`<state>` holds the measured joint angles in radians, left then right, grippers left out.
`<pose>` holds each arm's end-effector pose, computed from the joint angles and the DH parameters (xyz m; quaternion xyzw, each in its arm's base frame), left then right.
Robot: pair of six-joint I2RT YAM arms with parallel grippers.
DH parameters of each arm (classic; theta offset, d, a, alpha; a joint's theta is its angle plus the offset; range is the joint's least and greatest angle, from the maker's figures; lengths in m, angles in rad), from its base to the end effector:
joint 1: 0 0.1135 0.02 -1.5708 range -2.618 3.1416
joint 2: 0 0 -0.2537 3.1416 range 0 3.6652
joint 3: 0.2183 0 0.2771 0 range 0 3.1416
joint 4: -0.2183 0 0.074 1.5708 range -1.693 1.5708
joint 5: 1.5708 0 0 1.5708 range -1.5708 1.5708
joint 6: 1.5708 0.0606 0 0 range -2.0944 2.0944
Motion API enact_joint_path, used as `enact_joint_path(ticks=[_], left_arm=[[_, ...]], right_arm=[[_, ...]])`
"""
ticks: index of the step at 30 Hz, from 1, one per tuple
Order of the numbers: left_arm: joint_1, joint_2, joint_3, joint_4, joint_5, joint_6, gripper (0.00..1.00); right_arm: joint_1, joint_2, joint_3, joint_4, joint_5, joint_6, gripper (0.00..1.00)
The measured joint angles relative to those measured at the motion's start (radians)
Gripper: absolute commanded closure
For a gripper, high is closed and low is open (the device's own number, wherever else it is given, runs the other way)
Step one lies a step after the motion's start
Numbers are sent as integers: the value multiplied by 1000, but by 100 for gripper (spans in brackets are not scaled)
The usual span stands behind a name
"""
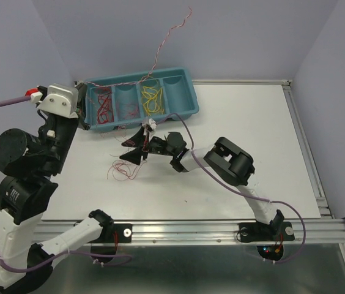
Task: Untangle the cables
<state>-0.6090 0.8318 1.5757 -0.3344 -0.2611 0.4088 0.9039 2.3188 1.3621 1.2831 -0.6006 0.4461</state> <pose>0.1149 -0.0610 0.5811 0.1699 0.5280 -0.0118 0.8320 0.2916 0.4258 0.1527 -0.3604 0.4877 0.6197 0.4983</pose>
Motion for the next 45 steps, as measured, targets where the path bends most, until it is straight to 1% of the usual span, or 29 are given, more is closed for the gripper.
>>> enact_joint_path(ticks=[2,3,4,8,10,11,13,16,18,21,24,26,29,31,33,36,38,44,45], left_arm=[[0,0,8,-1,2,-1,100],[0,0,10,0,3,-2,100],[0,0,15,0,2,-2,100],[0,0,28,16,-28,10,100],[0,0,27,47,-86,37,100],[0,0,24,65,-114,49,100],[0,-7,0,136,-208,105,100],[0,-35,-65,285,-363,219,100],[0,-50,-88,350,-432,278,100],[0,-64,-100,440,-512,347,100],[0,-77,-125,515,-558,392,100],[0,-78,-153,581,-590,432,100],[0,-73,-216,661,-636,496,100],[0,-64,-249,668,-640,497,100],[0,-59,-269,653,-634,484,100],[0,-57,-318,632,-626,459,100],[0,-65,-365,624,-618,437,100],[0,-105,-478,559,-587,365,100],[0,-111,-491,552,-584,355,100]], right_arm=[[0,12,12,11,23,9,74],[0,18,15,10,31,10,94],[-1,24,16,11,37,19,100],[-1,31,-3,8,77,37,100],[-1,3,-85,12,116,37,100],[-4,-14,-130,8,143,36,99],[-11,-75,-278,6,202,38,99],[-51,-171,-486,10,274,72,99],[-123,-239,-634,8,323,101,99],[-197,-317,-787,4,412,111,99],[-200,-423,-909,0,478,105,99],[-190,-494,-945,-3,506,95,99],[-182,-597,-953,3,549,68,99],[-183,-669,-943,8,550,46,100],[-183,-705,-914,10,530,32,100],[-183,-732,-820,-18,484,15,99],[-182,-739,-750,-68,459,2,99],[-181,-735,-473,-303,410,-48,99],[-181,-728,-386,-345,403,-57,99]])
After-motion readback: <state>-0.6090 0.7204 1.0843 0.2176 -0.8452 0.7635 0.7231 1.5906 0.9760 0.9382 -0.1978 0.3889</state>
